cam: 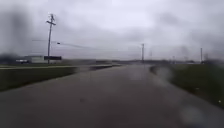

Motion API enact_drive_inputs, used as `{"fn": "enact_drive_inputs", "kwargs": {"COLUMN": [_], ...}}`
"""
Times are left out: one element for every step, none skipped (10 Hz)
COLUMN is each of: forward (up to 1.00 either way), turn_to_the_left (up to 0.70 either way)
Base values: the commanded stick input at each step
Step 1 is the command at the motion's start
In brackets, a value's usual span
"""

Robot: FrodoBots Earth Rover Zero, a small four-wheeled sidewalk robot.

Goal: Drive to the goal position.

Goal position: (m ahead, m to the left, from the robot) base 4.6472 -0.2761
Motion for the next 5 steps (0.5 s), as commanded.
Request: {"fn": "enact_drive_inputs", "kwargs": {"forward": [0.50,0.50,0.50,0.50,0.50], "turn_to_the_left": [-0.51,-0.51,-0.50,-0.01,-0.01]}}
